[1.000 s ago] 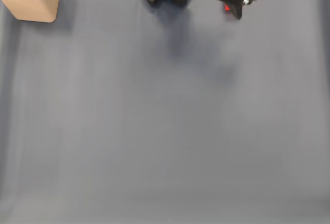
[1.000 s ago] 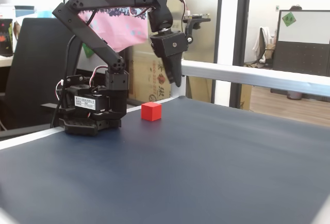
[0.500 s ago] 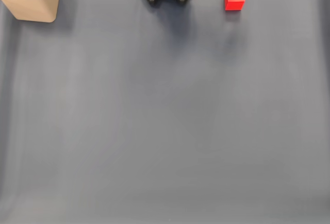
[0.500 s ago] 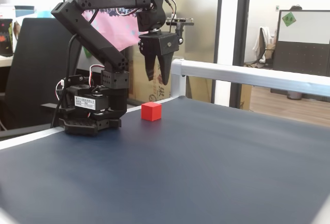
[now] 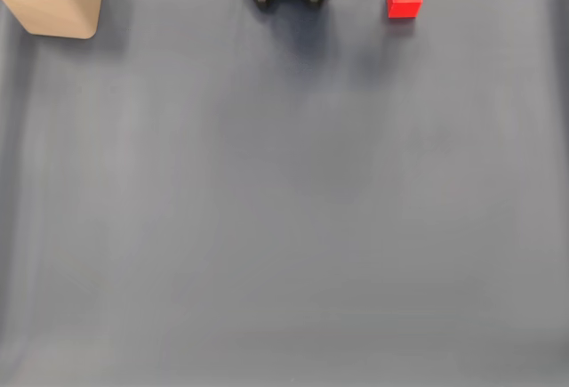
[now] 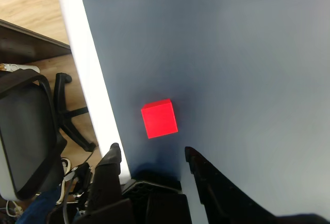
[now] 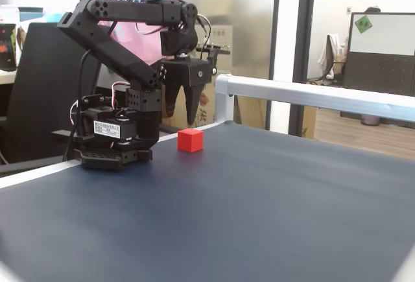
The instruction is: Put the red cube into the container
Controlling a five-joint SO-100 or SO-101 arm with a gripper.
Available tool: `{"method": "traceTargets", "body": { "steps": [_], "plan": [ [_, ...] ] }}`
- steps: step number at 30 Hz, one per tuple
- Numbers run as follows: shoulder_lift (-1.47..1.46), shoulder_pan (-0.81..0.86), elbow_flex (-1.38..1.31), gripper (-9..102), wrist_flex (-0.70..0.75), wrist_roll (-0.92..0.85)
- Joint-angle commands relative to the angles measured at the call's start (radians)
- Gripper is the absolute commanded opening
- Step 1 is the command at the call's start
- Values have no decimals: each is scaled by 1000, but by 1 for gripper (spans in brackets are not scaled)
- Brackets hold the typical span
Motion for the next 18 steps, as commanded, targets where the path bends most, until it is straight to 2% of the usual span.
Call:
{"method": "traceTargets", "body": {
  "steps": [1, 11, 18],
  "plan": [
    [12, -12, 25, 29, -80, 8],
    [-12, -37, 104, 29, -256, -15],
    [-3, -37, 155, 29, -282, -35]
  ]
}}
